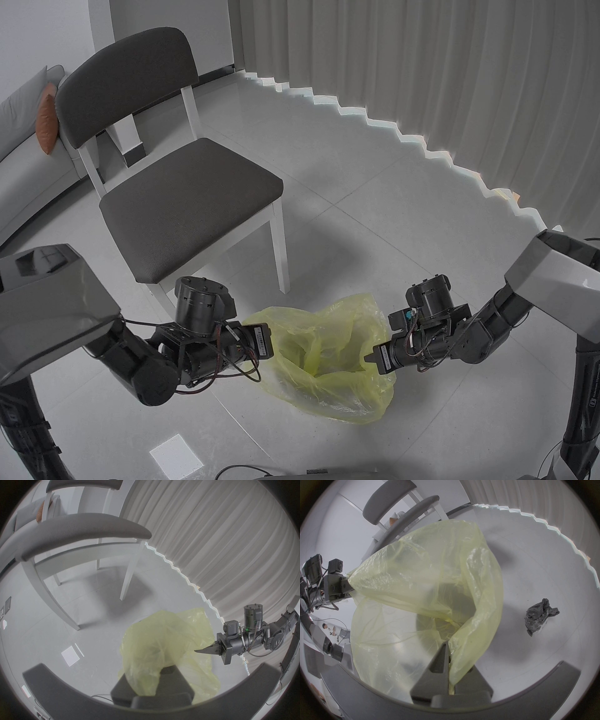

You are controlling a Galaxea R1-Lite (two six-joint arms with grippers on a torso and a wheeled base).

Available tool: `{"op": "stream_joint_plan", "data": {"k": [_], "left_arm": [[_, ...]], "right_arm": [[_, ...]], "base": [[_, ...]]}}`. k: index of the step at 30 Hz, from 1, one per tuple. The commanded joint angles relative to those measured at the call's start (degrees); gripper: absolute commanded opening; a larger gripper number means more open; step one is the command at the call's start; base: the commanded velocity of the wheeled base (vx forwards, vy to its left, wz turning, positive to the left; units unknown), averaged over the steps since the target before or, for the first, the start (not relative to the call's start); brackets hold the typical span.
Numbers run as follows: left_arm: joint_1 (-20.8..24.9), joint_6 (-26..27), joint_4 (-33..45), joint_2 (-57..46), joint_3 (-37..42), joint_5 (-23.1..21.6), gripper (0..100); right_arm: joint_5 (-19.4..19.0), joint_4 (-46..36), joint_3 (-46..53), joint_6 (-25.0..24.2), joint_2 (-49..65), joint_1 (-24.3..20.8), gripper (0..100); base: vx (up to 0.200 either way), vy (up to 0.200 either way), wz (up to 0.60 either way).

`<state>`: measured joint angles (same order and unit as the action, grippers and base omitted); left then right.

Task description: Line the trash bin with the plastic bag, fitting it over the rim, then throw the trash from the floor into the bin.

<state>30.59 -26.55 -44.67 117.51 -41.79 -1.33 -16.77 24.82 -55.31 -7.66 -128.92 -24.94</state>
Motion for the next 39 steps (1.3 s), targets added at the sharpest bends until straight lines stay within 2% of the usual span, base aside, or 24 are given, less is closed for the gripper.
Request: {"op": "stream_joint_plan", "data": {"k": [1, 7, 14, 23, 24, 28, 34, 39], "left_arm": [[-0.1, 0.0, -0.2, 7.5, -4.4, -0.1, 0], [0.0, 0.0, 0.8, 9.9, -5.1, 0.0, 0], [-1.1, 0.0, -0.2, 12.7, -2.1, 0.4, 0], [-1.6, 0.0, -2.6, 16.4, -4.8, 0.4, 0], [-1.6, 0.0, -2.6, 16.4, -5.0, 0.4, 0], [-1.7, -0.1, -2.6, 16.4, -7.1, 0.6, 0], [-1.7, 0.0, -2.6, 17.1, -7.6, 0.8, 0], [-1.7, 0.1, -4.3, 17.1, -7.6, 1.4, 0]], "right_arm": [[0.0, -0.3, -4.5, -0.1, -6.5, 0.9, 0], [0.0, -0.4, -6.1, -0.1, -9.2, 1.7, 0], [0.0, -0.3, -4.7, 0.2, -9.2, 3.1, 0], [0.3, 0.1, -4.9, 0.5, -9.7, 3.3, 0], [0.3, 0.1, -4.9, 0.6, -9.7, 3.3, 100], [0.3, 0.1, -4.5, 2.8, -9.4, 4.4, 100], [0.2, 0.2, -4.3, 3.1, -6.9, 6.1, 100], [0.2, -0.3, -8.2, 3.0, -6.1, 6.7, 100]], "base": [[0.000, 0.000, 0.00], [0.000, 0.000, 0.00], [0.000, 0.000, 0.00], [0.000, 0.000, 0.00], [0.000, 0.000, 0.00], [0.000, 0.000, 0.00], [0.000, 0.000, 0.00], [0.000, 0.000, 0.00]]}}
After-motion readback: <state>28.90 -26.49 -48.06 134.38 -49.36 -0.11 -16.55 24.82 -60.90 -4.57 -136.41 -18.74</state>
